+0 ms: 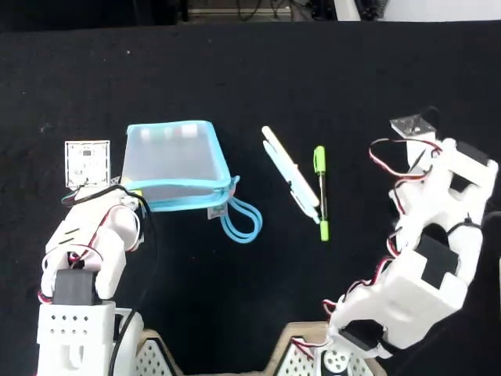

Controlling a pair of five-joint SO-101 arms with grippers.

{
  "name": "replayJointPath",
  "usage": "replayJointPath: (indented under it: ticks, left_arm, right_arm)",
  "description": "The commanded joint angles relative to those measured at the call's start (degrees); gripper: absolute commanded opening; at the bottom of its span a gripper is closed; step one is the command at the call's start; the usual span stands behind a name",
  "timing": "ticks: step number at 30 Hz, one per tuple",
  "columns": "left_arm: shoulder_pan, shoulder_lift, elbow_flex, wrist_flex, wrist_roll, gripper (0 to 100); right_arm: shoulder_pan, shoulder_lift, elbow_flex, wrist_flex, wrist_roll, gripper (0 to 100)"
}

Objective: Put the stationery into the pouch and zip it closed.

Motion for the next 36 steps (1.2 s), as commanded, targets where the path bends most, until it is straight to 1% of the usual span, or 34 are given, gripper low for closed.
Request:
replayJointPath:
  ticks: [1, 5, 9, 15, 29, 30, 34, 36]
  left_arm:
    - [0.57, -0.53, -0.84, -0.88, 0.44, 3]
    - [0.57, -0.53, -0.84, -0.88, 0.44, 3]
    - [0.57, -0.53, -0.84, -0.88, 0.44, 3]
    - [0.57, -0.53, -0.84, -0.88, 0.44, 3]
    - [0.57, -0.53, -0.84, -0.79, 0.44, 3]
    - [0.57, -0.53, -0.84, -0.79, 0.44, 3]
    - [0.57, -0.53, -0.84, -0.79, 0.44, 3]
    - [0.57, -0.53, -0.84, -0.79, 0.44, 3]
  right_arm:
    - [1.93, -2.95, -0.22, 1.41, 0.35, 17.3]
    - [1.41, -3.38, -0.22, 1.41, 0.26, 16.6]
    - [-1.05, -2.95, 0.4, 1.58, 0.18, 16.6]
    - [-4.66, -2.95, 0.75, 1.85, -4.13, 16.6]
    - [-2.2, -1.98, 1.19, -2.99, -4.04, 16.6]
    - [-2.29, -1.1, 1.1, -2.99, -3.87, 16.6]
    - [-2.11, 4.0, 0.66, -3.08, 1.85, 16.6]
    - [-2.02, 6.2, -0.13, -3.08, 3.34, 16.6]
